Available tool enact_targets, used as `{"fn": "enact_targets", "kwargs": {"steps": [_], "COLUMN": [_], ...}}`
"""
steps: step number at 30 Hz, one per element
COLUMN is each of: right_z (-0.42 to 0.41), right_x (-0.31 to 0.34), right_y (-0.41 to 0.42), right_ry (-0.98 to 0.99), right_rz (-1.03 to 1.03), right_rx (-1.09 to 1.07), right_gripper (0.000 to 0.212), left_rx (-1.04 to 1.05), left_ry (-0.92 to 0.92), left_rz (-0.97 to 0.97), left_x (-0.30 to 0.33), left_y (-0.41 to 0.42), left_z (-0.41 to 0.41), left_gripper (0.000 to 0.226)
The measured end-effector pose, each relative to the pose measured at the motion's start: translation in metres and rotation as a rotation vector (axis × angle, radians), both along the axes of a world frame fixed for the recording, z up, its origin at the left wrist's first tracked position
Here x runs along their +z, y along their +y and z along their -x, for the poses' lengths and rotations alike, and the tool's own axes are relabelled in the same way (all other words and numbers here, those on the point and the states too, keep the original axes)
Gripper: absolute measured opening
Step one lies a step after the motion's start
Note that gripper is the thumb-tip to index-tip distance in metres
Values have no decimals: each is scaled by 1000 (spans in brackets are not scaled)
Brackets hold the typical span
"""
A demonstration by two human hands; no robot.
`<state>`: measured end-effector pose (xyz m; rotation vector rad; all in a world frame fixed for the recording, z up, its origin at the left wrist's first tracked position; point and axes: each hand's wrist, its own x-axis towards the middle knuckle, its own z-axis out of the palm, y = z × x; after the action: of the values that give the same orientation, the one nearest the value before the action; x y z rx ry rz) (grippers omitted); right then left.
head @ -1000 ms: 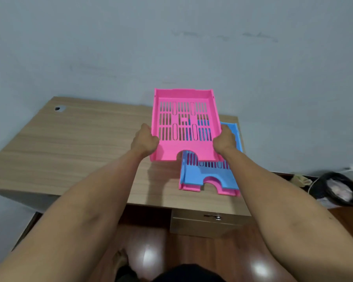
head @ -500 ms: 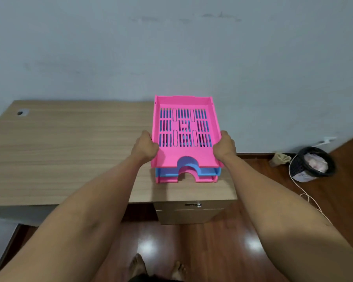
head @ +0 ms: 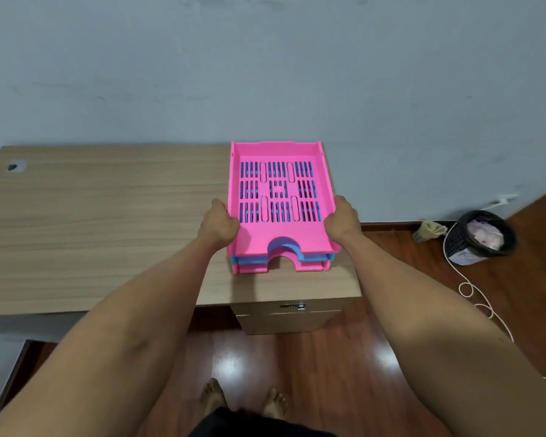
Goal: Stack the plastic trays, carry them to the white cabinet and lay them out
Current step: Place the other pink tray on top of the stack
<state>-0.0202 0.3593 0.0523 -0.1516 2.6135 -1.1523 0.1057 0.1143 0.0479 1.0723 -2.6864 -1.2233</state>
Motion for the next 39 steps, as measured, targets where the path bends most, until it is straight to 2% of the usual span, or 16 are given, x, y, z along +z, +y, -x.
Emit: {"fn": "enact_targets", "kwargs": {"steps": [8,14,21,28,31,36,39], "right_z": [4,8,13,11,10,13,24], "right_x": [-11,-15,-16,-19,-20,-15,-19], "right_y": [11,9,4,1,3,9,10], "right_ry": [-64,-83,-31,-40,-54,-184,-287], "right_rz": [26,56,-97,-92,-73,138,282], "right_rx": [78,79,52,37,39,-6,-2], "right_gripper": [38,37,33,31,37,71,70], "left_rx": [-4,8,46,72,139,184,173], "left_ry": [18,69,87,51,53,77,79], "left_rz": [-113,-221,-275,-359,-409,-493,-533], "left_x": [2,2,5,11,9,7,3], "left_y": [-1,3,10,6,2,-3,-7], "left_z": [0,-5,-11,-11,-12,-6,3], "left_gripper": [16,18,15,14,17,44,62]}}
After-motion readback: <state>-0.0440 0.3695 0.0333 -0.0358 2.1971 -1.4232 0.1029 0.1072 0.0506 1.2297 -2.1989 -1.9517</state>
